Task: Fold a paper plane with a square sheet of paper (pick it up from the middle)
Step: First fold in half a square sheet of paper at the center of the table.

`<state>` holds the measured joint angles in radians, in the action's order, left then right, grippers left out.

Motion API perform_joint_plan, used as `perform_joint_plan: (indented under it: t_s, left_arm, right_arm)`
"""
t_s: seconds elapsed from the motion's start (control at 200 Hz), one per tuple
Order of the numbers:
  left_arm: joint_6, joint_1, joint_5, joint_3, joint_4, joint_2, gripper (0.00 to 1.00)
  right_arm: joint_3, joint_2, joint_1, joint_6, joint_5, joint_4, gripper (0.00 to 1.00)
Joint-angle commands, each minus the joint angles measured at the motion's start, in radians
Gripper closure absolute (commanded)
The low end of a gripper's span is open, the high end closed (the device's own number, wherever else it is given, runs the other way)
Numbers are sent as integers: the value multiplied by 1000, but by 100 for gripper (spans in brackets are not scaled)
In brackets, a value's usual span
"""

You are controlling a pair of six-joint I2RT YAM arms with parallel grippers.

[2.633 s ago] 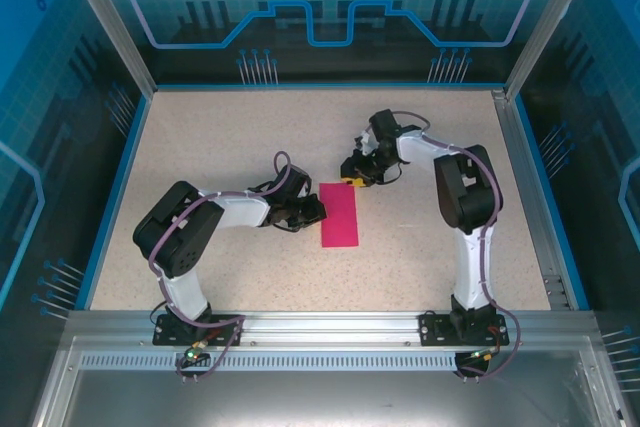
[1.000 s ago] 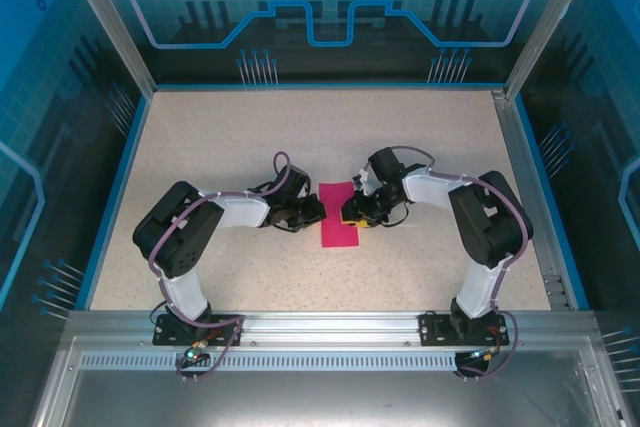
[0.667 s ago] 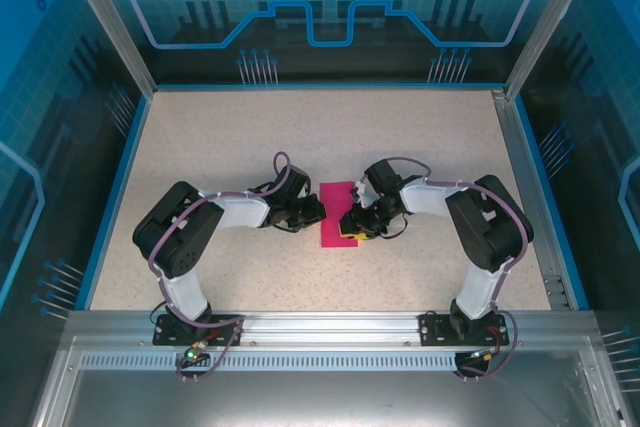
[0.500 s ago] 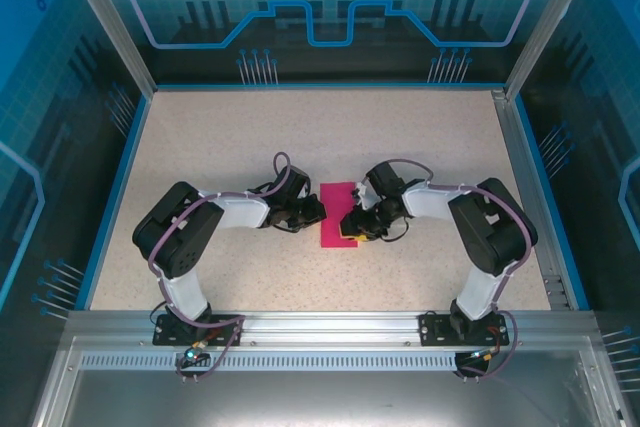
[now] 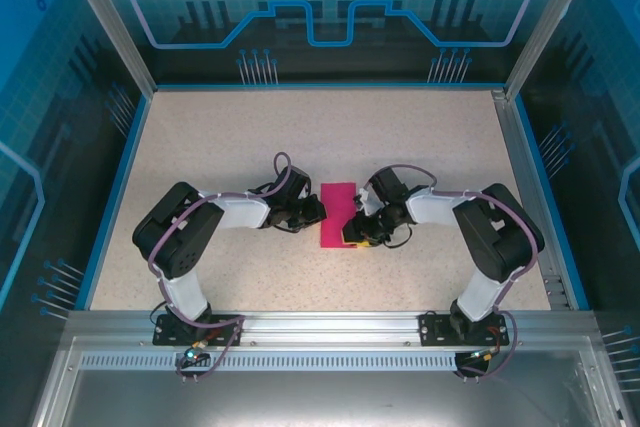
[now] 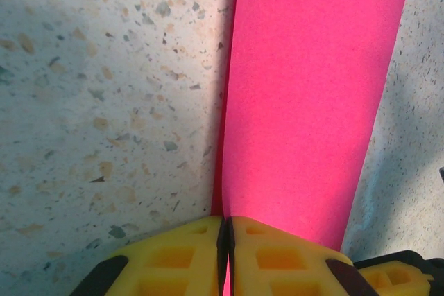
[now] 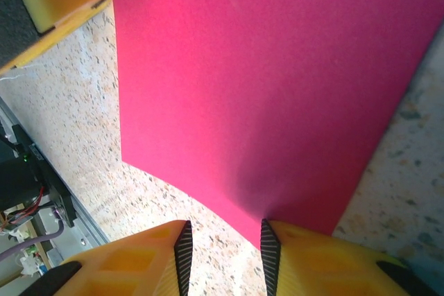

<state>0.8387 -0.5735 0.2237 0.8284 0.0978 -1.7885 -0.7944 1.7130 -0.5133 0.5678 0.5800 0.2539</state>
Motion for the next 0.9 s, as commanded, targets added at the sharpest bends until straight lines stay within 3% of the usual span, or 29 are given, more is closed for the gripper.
perform_joint_plan:
  t_s: [0.0,0.185,0.47,0.695,0.895]
  left_arm:
    - [-3,-21,-16,-38,-143,-16,86]
    - [-5,-23,-14,-31,-144,-27,86]
    - [-13,-23,-16,-35,-150,-26,86]
    - [-19,-22,-13,-27,-164,-28,85]
    - [-20,-22,-15,-25,-165,-28,85]
  right_arm:
    - [33,-50,-27,-9,4,59,65]
    - [43,34,-25,-21,-8,61,65]
    - [-105,-74,44,-16,5,91,65]
    - [-343,132,119,-13,14,86,67]
    - [-409,247,128,-7,-6,81,67]
